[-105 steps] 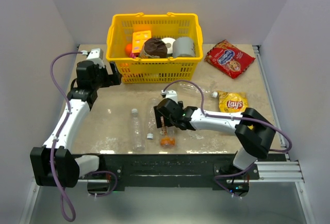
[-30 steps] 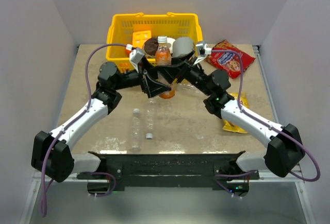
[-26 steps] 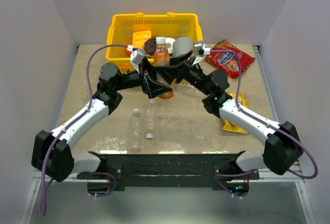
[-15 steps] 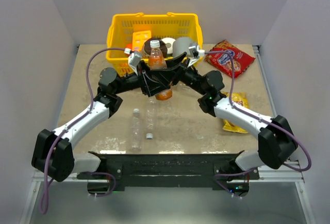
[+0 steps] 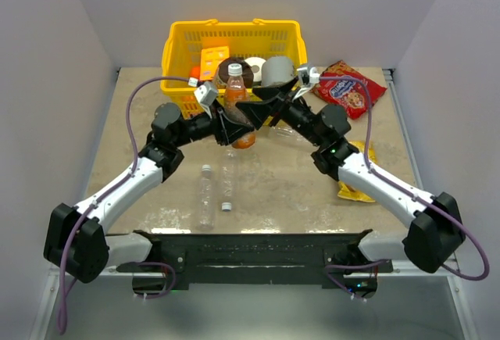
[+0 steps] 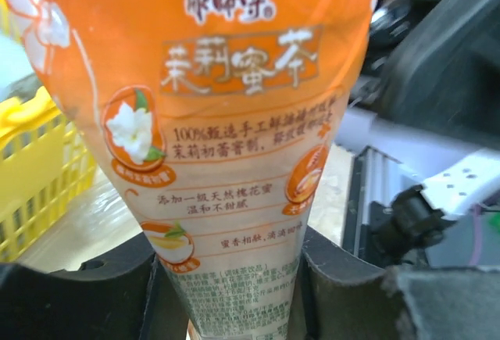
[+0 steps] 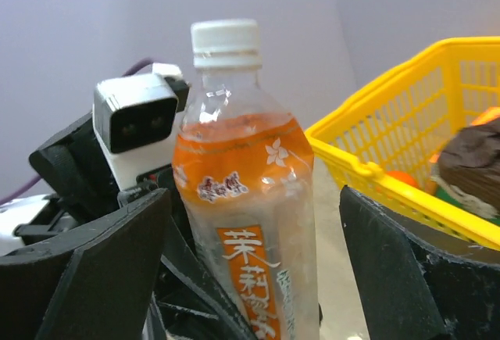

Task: Unscrew the bottle caps
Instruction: Pass from the right arm to the left, then unscrew the bottle cap from the plastic bottle.

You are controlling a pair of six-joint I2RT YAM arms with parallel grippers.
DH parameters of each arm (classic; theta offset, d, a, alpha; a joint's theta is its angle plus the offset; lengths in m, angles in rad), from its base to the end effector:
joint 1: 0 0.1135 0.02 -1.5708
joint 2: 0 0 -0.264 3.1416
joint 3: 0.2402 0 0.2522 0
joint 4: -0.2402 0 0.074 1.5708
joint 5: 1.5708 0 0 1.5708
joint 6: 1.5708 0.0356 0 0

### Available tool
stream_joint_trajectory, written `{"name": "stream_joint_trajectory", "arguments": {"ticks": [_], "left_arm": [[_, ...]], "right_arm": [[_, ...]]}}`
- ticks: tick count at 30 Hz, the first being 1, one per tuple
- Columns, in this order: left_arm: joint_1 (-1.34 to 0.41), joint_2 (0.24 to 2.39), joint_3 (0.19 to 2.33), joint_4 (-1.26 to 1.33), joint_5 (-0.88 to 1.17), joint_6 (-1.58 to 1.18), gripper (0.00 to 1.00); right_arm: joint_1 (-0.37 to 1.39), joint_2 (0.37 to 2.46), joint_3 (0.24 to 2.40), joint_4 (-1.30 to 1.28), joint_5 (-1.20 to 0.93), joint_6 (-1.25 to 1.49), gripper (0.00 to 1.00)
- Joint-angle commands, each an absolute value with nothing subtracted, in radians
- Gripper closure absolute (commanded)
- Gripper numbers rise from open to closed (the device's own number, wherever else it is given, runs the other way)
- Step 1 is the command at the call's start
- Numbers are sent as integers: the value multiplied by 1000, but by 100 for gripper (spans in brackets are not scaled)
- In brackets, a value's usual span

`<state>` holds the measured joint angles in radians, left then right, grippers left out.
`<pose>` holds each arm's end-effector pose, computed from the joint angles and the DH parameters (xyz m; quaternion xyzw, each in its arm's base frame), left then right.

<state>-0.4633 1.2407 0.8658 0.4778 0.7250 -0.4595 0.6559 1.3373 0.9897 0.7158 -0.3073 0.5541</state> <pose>0.2439 -0.1482 0.3397 0.2645 0.6258 -0.5218 0.5159 0.2394 0.1978 0.3822 -0.1545 0.5519 0.5347 0.6210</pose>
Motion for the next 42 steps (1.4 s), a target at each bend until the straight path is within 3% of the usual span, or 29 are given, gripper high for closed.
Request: {"name": "stream_joint_trajectory", "arguments": {"ticks": [1,7,25,33,34,37,38,42], "left_arm": [[-489,1227,911,344,565,-296,64],[-633,1264,982,120,305,-69,64],[-703,1279,974,107,253,-18,63],[-707,1282,974,103,238,-9,63],[-707,1282,976,103,236,-8,62],[-707,1281,977,101,238,-9,40],[-707,1279,977,101,242,-9,22],[-707,1276,974,113,264,-11,9]], "right_arm": [[623,1227,1026,551,-161,468,6],[621,1190,1152,249,-6,382,13],[620,1258,1267,75,-55,383,35],[621,1256,1256,97,-72,388,72],[621,1259,1256,100,-77,387,83],[620,1262,1255,107,-90,394,100],[620,1270,1255,120,-101,403,100],[621,1295,1255,152,-152,434,100]]}}
